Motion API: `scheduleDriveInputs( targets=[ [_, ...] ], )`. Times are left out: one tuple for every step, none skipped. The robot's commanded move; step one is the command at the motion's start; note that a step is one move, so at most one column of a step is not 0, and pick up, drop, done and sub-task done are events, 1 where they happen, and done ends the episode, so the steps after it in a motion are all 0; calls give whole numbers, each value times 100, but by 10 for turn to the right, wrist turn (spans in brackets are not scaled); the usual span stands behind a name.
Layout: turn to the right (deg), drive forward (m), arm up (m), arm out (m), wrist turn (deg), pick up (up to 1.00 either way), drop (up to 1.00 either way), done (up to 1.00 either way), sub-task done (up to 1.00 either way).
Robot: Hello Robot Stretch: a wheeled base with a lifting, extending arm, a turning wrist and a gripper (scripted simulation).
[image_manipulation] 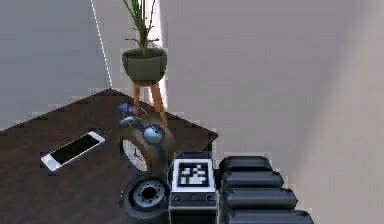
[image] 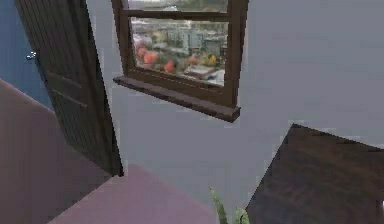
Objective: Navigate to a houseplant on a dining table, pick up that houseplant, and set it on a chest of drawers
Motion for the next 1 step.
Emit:
scheduleDriveInputs(
  targets=[
    [-450,0,0,0,0,0,0,0,0]
  ],
)
